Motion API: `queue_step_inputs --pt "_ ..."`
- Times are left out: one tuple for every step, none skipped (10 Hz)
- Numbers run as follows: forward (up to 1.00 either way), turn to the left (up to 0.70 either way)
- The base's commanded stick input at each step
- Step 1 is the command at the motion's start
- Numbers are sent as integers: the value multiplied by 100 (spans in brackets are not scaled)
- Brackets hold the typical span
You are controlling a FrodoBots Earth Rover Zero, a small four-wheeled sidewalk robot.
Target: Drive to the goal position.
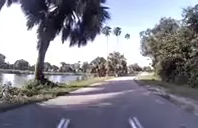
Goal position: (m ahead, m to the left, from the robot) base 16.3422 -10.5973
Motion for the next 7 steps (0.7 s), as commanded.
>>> queue_step_inputs --pt "85 0" --pt "85 0" --pt "85 0" --pt "85 0" --pt "85 0" --pt "85 0" --pt "85 0"
